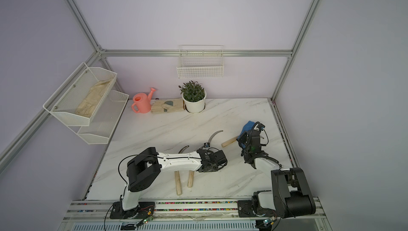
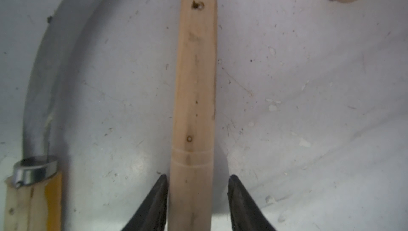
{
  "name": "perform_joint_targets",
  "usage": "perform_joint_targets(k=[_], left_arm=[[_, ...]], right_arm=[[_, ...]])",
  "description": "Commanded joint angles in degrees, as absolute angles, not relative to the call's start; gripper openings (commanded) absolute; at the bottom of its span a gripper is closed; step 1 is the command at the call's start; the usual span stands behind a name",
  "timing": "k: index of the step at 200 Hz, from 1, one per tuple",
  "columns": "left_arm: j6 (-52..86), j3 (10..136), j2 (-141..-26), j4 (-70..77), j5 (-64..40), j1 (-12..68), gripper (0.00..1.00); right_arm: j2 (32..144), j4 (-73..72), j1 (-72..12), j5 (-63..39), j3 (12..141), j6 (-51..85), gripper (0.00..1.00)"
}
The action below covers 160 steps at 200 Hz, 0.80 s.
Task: Wipe small sickles with rags
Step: Pick up the small sickle from the center of the board.
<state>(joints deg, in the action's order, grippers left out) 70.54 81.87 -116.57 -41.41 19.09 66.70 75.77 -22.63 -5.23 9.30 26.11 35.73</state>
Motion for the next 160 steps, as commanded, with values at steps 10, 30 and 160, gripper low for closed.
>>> perform_joint_targets(k=[10, 30, 160], left_arm=[[69.5, 79.5, -115.0, -44.2, 19.6, 67.2, 0.50], [69.1, 79.6, -115.4, -44.2, 20.3, 67.5, 0.44], [70.2, 75.9, -115.2, -40.9, 24.0, 69.8, 0.27]], right_arm=[[75.8, -23.6, -5.1, 9.1, 27.5, 35.3, 0.00], [75.8, -23.6, -5.1, 9.1, 27.6, 35.3, 0.00], [75.9, -23.5, -5.1, 9.0, 27.7, 35.3, 0.00]])
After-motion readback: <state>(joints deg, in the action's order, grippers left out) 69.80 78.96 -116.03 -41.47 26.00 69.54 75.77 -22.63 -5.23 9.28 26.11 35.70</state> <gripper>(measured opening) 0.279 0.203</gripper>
